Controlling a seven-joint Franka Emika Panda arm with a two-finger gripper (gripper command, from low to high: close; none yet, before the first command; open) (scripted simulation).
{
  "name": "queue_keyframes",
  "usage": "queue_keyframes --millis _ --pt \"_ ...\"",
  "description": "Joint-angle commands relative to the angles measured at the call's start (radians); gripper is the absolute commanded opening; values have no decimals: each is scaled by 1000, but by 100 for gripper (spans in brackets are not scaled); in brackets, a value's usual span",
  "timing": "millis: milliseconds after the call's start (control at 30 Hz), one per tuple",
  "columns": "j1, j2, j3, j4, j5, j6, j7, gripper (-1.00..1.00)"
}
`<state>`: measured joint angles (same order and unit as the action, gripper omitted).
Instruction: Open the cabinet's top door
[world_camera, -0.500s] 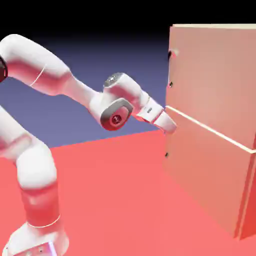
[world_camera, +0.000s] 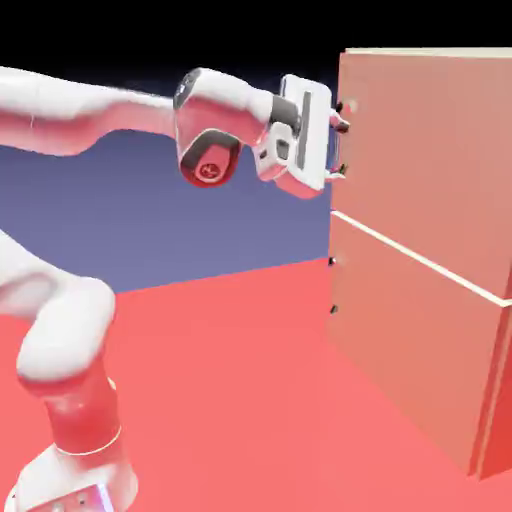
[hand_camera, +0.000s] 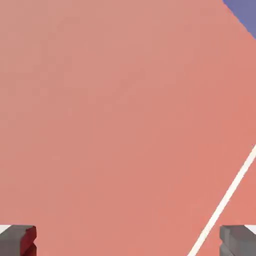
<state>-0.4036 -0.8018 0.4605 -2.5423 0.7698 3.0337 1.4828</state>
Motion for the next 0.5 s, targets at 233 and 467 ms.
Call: queue_keyframes --millis 233,467 --pt "-188 -105 208 121 348 -1 335 0" --pt "-352 -196 390 227 653 -3 629 0"
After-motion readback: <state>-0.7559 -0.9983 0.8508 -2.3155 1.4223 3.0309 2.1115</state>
